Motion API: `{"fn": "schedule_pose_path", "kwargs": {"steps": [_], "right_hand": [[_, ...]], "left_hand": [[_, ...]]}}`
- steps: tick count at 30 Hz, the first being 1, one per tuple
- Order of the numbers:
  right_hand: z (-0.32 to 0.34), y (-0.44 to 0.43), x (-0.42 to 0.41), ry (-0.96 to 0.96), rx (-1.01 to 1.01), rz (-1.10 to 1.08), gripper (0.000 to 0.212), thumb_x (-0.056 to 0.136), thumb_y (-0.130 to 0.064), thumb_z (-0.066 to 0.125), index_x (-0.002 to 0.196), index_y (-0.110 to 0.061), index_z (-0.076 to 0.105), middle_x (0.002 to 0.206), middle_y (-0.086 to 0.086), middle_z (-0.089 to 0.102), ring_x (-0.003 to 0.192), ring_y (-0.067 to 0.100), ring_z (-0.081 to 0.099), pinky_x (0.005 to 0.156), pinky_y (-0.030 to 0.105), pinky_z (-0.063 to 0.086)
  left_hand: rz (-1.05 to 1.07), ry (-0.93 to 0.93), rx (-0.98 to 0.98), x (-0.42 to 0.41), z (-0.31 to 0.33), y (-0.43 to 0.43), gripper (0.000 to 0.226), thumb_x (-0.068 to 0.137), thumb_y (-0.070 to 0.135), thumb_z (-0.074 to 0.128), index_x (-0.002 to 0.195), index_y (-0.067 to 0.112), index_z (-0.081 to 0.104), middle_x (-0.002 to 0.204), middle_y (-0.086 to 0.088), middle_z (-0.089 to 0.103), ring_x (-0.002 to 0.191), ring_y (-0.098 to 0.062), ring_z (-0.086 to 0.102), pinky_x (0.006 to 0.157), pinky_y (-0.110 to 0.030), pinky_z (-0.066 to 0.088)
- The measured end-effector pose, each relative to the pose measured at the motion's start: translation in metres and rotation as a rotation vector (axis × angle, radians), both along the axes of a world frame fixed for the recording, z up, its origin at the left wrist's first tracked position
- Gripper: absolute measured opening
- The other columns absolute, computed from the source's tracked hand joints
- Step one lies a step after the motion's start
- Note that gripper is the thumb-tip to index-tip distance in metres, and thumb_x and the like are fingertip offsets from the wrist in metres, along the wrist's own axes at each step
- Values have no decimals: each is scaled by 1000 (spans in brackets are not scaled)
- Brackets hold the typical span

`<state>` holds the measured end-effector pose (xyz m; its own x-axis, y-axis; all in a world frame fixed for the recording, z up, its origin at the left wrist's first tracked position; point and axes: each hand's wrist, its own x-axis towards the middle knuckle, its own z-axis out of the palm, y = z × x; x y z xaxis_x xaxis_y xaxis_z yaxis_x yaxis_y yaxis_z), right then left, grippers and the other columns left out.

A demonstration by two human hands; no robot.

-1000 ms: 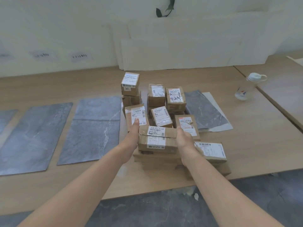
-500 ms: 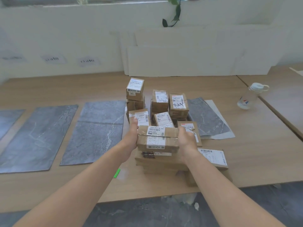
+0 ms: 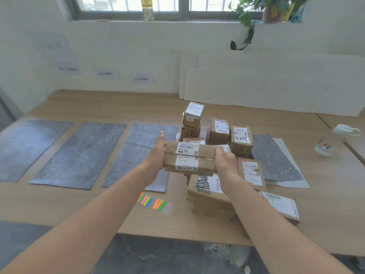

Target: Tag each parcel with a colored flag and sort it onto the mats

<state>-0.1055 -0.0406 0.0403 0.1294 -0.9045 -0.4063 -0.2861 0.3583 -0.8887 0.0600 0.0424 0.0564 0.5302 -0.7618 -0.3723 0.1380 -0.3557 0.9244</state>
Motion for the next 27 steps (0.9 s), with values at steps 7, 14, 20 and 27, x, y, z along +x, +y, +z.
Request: {"fn": "schedule_pose_path", "kwargs": {"steps": [7,14,20,27], "right_hand": [[14,44,61,-5,-56,22,45,96,-40,40,97,-5,68,96,19,70,84,20,61,83,45,55],[17,112,142,15,-142,22,52,92,-41,39,106,4,63,88,14,67,78,23,56,73,41,51],[12,170,208,3,-183,4,32,96,-38,40,82,-13,54,77,6,49,71,21,44,63,35,34],[-1,210,272,4,-193,42,34,99,-29,43,68,-21,32,67,0,33,65,19,30,63,36,24]], "left_hand": [[60,18,-79,52,18,53,53,104,61,22,120,21,53,98,2,61,89,-15,60,97,-35,45],[83,51,-77,133,24,121,63,102,63,25,132,15,54,103,-2,61,89,-20,64,75,-30,51],[56,67,-70,202,28,180,61,104,60,24,130,15,55,101,-3,60,87,-20,63,78,-31,51],[91,83,-61,269,20,230,66,103,61,24,136,13,53,104,-3,59,91,-20,63,92,-37,50]]}}
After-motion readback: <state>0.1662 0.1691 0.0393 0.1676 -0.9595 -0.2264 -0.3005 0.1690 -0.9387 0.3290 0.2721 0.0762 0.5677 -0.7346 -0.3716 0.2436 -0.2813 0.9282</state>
